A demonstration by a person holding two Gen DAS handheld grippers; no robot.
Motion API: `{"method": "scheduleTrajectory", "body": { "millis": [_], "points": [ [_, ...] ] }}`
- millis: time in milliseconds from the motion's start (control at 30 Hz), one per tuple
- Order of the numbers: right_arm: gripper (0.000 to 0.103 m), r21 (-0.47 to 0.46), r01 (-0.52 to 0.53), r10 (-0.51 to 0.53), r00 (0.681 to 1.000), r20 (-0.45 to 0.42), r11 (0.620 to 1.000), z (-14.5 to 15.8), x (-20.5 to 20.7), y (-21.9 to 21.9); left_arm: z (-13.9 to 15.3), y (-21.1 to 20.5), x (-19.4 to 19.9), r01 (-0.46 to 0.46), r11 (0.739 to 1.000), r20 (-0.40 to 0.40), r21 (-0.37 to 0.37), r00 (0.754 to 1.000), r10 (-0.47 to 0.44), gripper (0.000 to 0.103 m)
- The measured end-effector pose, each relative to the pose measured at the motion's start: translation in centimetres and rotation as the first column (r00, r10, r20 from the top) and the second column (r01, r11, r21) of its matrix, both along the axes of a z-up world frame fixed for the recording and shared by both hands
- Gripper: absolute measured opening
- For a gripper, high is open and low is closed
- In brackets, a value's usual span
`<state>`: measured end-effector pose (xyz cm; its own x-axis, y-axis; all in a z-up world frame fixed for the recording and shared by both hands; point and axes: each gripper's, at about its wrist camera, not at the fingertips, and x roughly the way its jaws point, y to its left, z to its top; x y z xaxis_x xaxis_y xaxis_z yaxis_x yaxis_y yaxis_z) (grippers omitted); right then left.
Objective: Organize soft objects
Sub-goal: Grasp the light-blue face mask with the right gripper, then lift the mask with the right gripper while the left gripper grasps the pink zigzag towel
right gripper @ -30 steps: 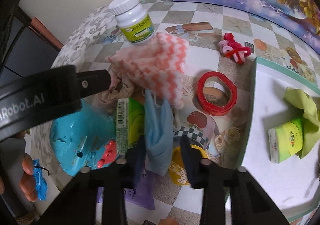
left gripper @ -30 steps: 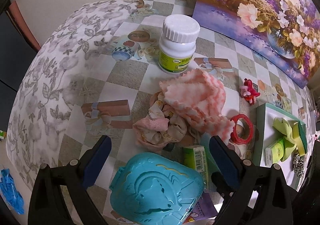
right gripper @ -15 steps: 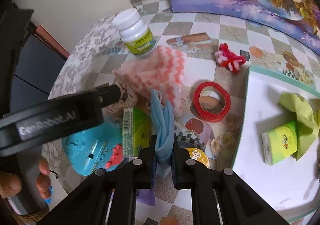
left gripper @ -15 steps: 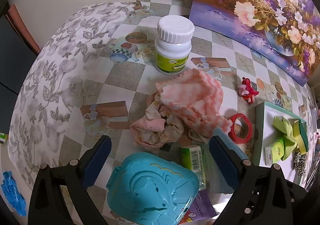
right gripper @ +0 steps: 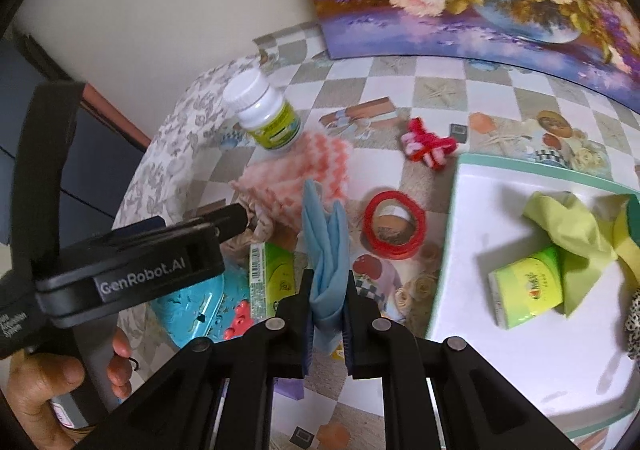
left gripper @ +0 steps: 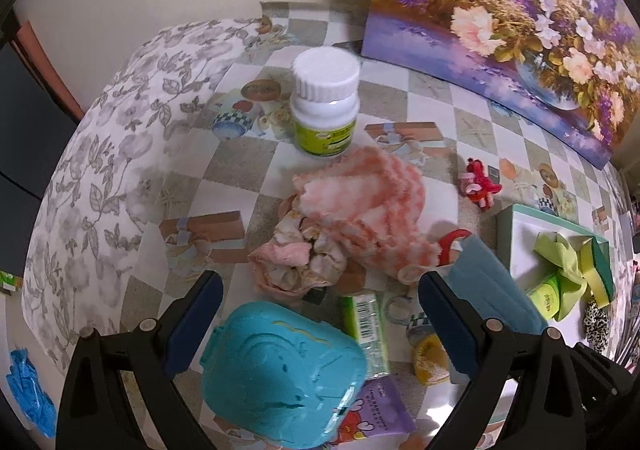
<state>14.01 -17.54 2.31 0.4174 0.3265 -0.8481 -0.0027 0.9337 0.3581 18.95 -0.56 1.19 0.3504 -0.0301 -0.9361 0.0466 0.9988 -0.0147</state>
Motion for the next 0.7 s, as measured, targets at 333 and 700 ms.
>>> {"method": "scheduleTrajectory", "body": {
  "millis": [333, 700],
  "points": [
    [0.012, 0.010, 0.106, -0.106, 0.994, 0.038, 0.994, 1.8, -0.7, -5.0, 1.8, -3.8, 0.4, 0.054, 0.998, 0.022, 0.037, 0.998, -0.055, 0.098],
    [0.012, -0.072, 0.158, -0.154, 0.986, 0.059, 0.985, 3.6, -1.8, -9.6, 0.1, -6.6, 3.1, 0.098, 0.991, -0.049, 0.091, 0.994, -0.094, 0.098]
  ]
}}
